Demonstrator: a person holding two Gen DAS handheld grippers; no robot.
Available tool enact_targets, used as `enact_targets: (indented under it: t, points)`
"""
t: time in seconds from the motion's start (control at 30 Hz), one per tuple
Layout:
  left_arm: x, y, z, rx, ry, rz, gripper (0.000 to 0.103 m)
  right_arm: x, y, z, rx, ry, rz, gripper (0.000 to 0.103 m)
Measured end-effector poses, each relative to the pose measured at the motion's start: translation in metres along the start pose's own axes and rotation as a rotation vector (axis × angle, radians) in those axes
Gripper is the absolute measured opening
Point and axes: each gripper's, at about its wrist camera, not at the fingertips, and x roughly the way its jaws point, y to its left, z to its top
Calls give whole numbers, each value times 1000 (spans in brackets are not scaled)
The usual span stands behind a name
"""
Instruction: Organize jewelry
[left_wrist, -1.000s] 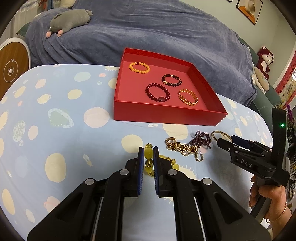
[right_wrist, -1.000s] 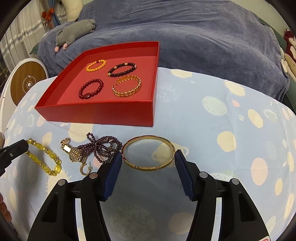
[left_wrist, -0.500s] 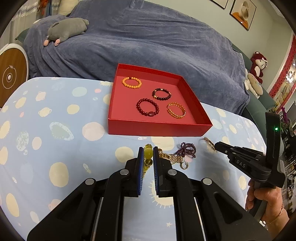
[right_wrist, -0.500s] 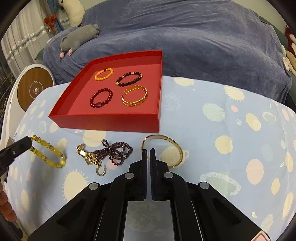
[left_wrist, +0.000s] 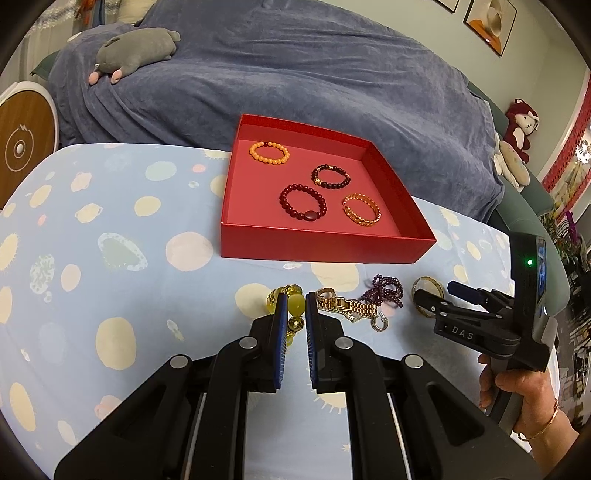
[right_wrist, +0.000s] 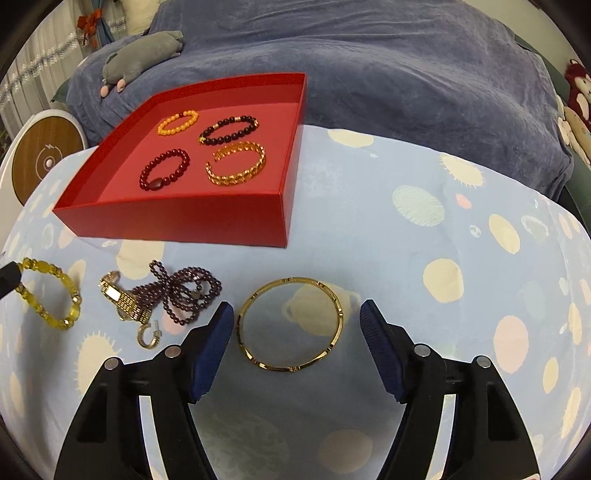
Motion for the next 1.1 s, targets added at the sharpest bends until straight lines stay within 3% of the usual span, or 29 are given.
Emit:
enact_targets:
  t: [0.1, 0.3, 0.57, 0.87, 1.1]
  points:
    - [2, 1, 0, -6, 5, -2, 10, 2, -1, -1, -1, -6, 1, 59]
    - [-2, -1, 1, -1, -6, -9, 10, -3, -1, -3, 8, -14, 11, 59]
    - [-19, -10, 12, 13, -41, -45, 10, -41, 1, 10, 37, -95, 67, 59]
    - [-39, -24, 71, 33, -120, -118, 10, -70, 13, 56, 18, -171, 130, 59]
    - [-3, -24, 112, 34, -133, -96, 10, -42, 25, 86, 36, -161, 174, 59]
